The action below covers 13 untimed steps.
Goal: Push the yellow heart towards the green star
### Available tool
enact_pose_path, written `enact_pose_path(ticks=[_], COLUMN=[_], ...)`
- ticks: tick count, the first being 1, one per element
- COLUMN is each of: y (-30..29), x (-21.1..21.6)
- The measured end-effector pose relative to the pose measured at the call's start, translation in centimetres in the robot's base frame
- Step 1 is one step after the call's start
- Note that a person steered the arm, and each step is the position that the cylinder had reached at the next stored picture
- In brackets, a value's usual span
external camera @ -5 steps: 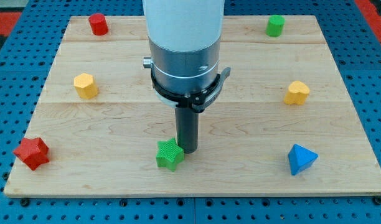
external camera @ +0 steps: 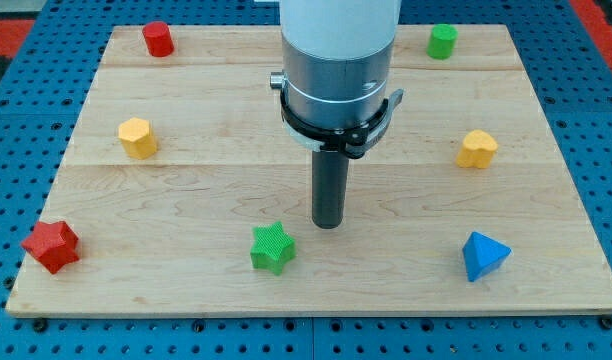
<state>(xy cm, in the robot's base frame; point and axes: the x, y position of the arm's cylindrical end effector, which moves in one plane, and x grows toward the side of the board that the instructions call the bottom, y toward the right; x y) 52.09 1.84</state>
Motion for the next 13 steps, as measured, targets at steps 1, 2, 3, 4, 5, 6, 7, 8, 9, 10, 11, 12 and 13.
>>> enact_pose_path(ticks=[1, 2, 3, 4, 5, 6, 7, 8, 9, 10, 11, 12, 13], y=[0.3, 0.3, 0.3, 4.5, 10.4, 18.2, 24.6, 25.0, 22.9, 20.2, 18.9, 18.6, 16.8], x=[0.0, 0.0, 0.0, -0.5, -2.7, -5.3, -8.0, -8.6, -9.2, -9.4, -9.4, -9.5, -10.0])
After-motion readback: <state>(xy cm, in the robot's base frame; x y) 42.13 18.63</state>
